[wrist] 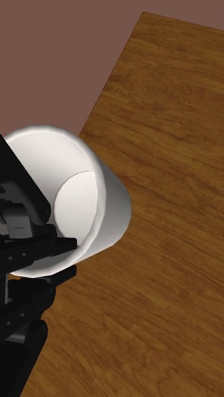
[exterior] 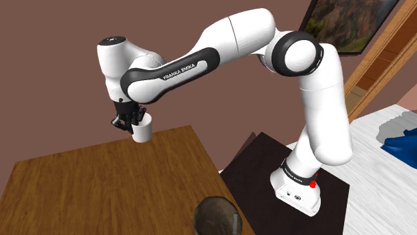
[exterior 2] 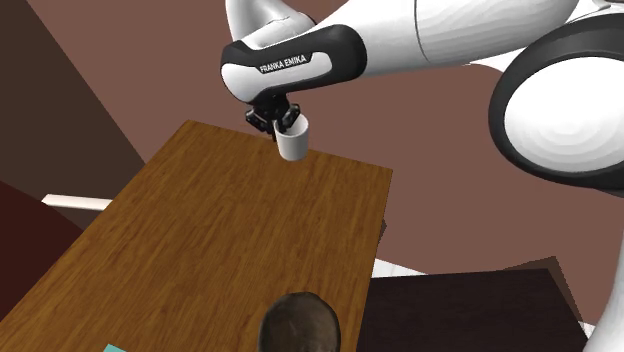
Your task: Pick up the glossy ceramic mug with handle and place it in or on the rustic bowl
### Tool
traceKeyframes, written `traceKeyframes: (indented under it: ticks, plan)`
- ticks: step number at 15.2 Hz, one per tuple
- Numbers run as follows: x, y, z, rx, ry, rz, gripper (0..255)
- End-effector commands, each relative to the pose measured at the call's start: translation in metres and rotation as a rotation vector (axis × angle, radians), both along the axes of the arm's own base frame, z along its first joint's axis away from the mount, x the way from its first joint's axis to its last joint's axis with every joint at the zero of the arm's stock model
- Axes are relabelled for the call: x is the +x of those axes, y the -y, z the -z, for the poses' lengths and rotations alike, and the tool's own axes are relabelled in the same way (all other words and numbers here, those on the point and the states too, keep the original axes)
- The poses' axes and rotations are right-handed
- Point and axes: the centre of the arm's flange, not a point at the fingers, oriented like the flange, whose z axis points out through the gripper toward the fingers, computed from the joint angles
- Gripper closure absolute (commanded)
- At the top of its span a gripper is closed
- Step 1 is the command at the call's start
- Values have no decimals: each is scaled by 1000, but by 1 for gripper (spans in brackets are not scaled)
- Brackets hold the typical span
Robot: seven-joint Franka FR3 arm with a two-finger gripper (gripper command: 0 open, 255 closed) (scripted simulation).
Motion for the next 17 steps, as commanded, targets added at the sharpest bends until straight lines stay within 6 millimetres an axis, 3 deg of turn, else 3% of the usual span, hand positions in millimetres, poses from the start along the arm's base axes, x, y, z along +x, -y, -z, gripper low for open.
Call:
traceKeyframes:
  ticks: [1,2,17]
  plan:
    - [1,0,-10,0,0,0,255]
    - [1,0,-16,0,0,0,255]
    - [-197,3,-26,0,0,0,255]
